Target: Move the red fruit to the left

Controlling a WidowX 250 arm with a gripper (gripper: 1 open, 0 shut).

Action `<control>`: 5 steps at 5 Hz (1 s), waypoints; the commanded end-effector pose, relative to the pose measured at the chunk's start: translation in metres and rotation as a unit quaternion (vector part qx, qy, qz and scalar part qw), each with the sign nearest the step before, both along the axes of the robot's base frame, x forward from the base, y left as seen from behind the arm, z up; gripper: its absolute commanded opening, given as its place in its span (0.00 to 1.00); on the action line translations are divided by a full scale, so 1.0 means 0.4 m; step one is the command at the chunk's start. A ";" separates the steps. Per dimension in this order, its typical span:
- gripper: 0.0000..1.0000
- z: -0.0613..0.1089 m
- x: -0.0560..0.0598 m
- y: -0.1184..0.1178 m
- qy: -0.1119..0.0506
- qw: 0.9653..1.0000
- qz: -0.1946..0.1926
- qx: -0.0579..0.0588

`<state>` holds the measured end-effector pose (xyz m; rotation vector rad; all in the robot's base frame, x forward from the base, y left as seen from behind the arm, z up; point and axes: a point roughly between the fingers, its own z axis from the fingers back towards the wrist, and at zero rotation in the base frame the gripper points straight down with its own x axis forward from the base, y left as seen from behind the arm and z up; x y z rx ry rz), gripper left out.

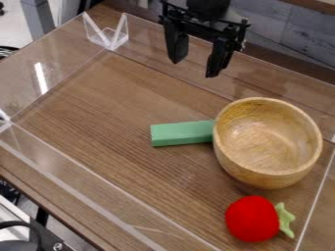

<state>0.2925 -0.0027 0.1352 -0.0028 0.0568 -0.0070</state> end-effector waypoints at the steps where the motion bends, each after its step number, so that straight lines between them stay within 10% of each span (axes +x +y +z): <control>1: 1.00 -0.050 -0.017 -0.006 0.017 1.000 0.015 -0.003; 2: 1.00 -0.058 -0.070 -0.048 0.034 0.999 0.003 -0.012; 3: 0.00 -0.049 -0.121 -0.092 0.034 0.999 -0.012 -0.018; 5: 0.00 -0.125 -0.226 -0.182 0.027 0.998 0.054 -0.033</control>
